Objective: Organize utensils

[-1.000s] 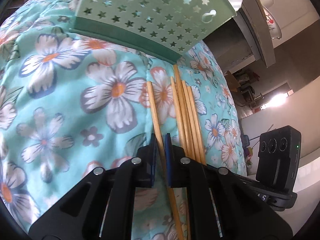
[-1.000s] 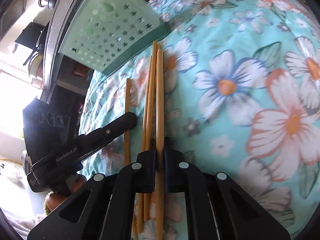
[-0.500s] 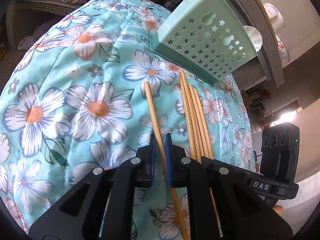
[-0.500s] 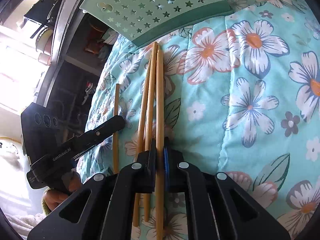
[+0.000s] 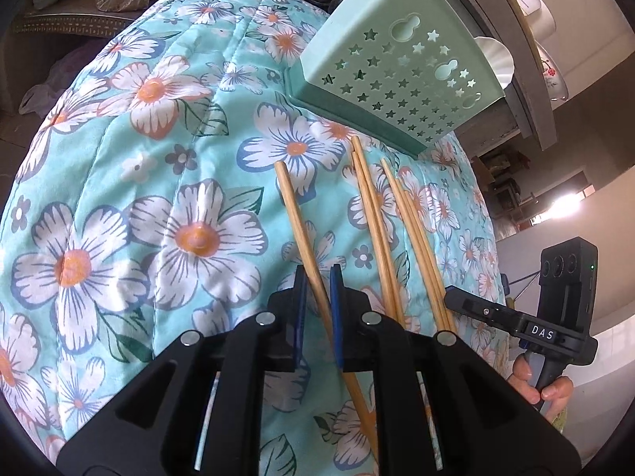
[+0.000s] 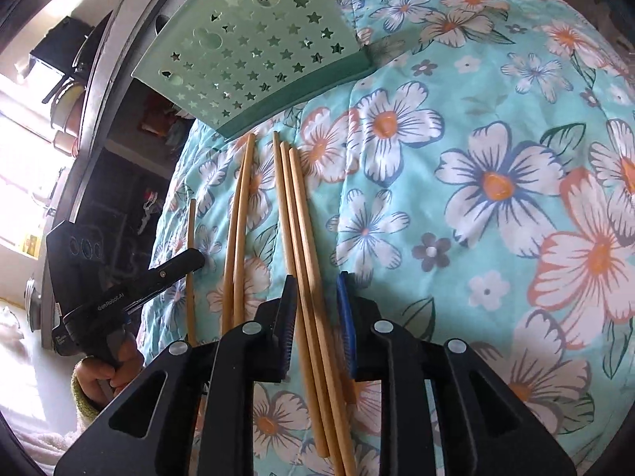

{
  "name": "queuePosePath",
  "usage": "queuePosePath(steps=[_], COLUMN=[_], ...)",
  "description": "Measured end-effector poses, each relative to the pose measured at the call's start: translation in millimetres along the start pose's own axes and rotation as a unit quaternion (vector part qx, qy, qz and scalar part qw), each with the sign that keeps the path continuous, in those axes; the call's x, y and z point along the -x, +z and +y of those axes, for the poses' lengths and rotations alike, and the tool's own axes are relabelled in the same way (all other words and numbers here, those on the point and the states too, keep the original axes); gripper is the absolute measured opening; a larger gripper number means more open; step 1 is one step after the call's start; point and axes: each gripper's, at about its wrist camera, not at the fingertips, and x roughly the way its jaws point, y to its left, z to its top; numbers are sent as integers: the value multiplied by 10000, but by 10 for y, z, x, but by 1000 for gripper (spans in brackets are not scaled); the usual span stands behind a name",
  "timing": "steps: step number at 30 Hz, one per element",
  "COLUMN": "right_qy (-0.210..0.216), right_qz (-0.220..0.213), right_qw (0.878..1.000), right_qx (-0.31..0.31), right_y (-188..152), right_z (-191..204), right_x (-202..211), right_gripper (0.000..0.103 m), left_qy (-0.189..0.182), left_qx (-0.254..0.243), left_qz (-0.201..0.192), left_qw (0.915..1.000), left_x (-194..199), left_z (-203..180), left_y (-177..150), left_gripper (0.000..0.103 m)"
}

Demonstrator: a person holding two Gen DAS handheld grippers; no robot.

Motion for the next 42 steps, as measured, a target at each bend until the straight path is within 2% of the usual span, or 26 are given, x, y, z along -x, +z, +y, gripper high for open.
queuePosePath(steps=[7, 13, 16, 24, 30, 36, 42], right_qy=[-195, -378, -408, -205, -5, 106, -151], right_qz=[-165, -230, -223, 53, 343, 207, -130], right_qw=[9995, 9980, 9973, 9975, 9982, 9992, 9994], right_qx=[173, 451, 571, 668, 491, 334, 295], right_y=[13, 99, 197, 518, 591, 591, 597], right_z=[3, 63, 105, 181, 114, 25, -104], right_x=[140, 227, 184, -151, -362, -255, 60], right_gripper=[27, 27, 27, 22, 10, 7, 7], left_qy=[360, 684, 670, 629, 592, 572, 547], left_qx=[131, -22, 18, 10, 4, 19, 37], left_qz=[59, 22, -56, -142, -150, -154, -150], left_qw=[9992, 9977, 9977, 9979, 9981, 9982, 9984], left_x=[-99, -260, -265, -256, -227, -222, -207], left_z=[-22, -44, -18, -16, 23, 31, 61], left_y=[256, 380, 367, 321, 301, 299, 300], left_gripper=[16, 15, 11, 11, 11, 11, 11])
